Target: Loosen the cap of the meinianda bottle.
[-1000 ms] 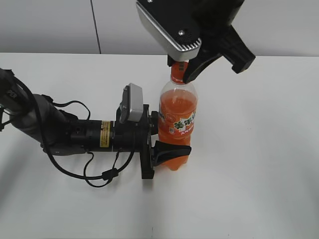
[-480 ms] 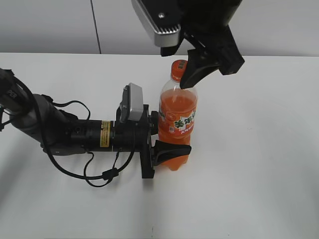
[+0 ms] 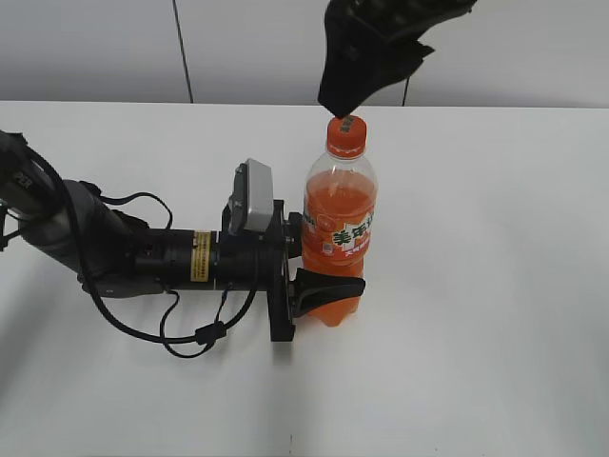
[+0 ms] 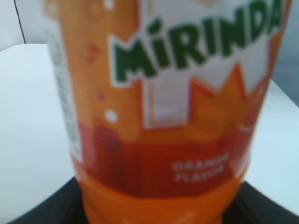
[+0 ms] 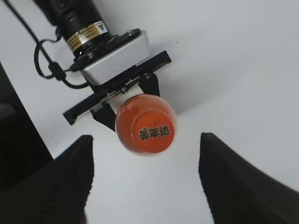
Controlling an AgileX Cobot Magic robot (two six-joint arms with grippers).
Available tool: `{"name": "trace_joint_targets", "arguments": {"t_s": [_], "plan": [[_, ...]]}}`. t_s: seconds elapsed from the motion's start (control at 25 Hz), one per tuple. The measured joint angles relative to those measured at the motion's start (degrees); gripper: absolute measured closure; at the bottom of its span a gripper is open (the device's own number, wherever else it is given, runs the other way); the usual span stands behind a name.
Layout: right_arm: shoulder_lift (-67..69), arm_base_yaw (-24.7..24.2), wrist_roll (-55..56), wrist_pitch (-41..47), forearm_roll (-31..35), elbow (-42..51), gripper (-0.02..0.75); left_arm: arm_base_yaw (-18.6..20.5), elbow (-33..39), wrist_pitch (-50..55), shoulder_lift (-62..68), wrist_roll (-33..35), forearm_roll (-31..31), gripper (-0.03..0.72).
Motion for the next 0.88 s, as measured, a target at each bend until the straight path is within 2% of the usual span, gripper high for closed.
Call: {"name": "trace_joint_targets", "arguments": {"t_s": [0.16, 0.32, 0.56, 0.88], "plan": [[0.2, 0.0, 22.02, 0.0, -4.47, 0.0, 0.214, 0.0, 0.0, 0.0, 0.0, 0.0, 0.0, 0.294], [0.23, 0.0, 33.49, 0.0, -7.34, 0.0, 0.213, 0.0, 0.0, -0.05, 0.0, 0.0, 0.0, 0.294], [0.74, 0.0, 38.75, 0.0, -5.11, 0.0, 0.213, 0.0, 0.0, -0.05, 0.0, 0.0, 0.0, 0.294], [4.23, 0.0, 39.43, 0.0, -2.42, 0.05, 0.213, 0.0, 0.0, -0.05, 0.0, 0.0, 0.0, 0.294]]}}
